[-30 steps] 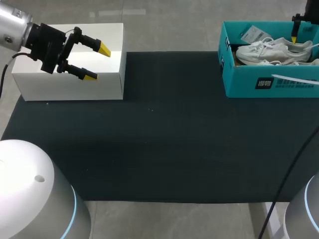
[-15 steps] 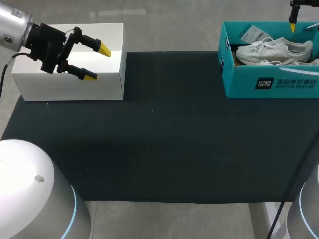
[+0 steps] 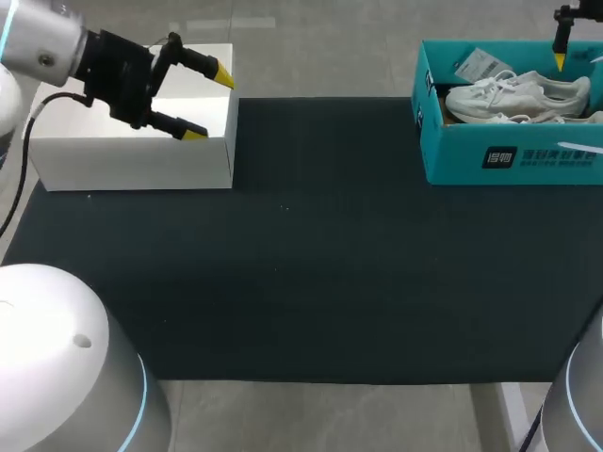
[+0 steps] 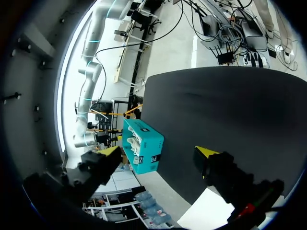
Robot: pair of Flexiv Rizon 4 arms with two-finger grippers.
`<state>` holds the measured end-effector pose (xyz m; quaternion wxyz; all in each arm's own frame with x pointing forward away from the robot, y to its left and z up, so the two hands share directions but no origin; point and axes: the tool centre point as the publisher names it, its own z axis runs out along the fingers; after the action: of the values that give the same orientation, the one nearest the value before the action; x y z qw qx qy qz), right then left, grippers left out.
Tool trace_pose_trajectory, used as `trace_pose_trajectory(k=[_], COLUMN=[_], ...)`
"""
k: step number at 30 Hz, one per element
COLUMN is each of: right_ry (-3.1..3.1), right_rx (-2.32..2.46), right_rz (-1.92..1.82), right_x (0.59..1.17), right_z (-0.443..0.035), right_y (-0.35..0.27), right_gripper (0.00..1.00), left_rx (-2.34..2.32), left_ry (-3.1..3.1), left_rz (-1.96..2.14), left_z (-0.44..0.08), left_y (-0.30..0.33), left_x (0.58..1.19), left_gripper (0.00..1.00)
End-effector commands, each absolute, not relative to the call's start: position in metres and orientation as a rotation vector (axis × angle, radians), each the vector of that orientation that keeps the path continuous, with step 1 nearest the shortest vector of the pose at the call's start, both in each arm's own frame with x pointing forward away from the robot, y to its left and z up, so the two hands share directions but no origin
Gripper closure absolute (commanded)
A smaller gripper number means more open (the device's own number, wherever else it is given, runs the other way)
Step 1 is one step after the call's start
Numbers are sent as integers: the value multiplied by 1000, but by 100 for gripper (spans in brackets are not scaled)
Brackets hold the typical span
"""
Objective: Take the shoe out of the shoebox, open the shoe tongue, remove and reinsert the insole, then place the shoe into the shoebox
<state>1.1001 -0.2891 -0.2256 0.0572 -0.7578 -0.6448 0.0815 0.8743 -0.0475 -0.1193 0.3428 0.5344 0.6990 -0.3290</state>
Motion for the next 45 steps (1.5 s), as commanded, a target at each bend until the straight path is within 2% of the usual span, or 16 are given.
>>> trace_pose_trajectory(k=[1,13,15,30,36,45], right_ry=[-2104,-2272,-2259,-2259,-2259,-2259], right_rx=[-2459,-2367,-2393,-2393,-2393,-2393], right_rz=[82,-15,7,7,7,7], right_x=[1062,990,988,988,988,988], right_z=[-223,-216,-216,-216,-216,-216], right_y=[-276,-266,-265,-265,-265,-265], right_gripper=[0,0,0,0,0,0], left_rx=[372,-124,-142,-544,-904,-1384], left_ry=[2414,2473,2422,2377,2573,2579], left_rz=[-134,-38,93,372,225,117], left_z=[-112,-123,-125,-125,-121,-136], left_y=[-49,-9,-10,-10,-23,1], left_x=[848,844,843,843,891,978], left_gripper=[0,0,0,0,0,0])
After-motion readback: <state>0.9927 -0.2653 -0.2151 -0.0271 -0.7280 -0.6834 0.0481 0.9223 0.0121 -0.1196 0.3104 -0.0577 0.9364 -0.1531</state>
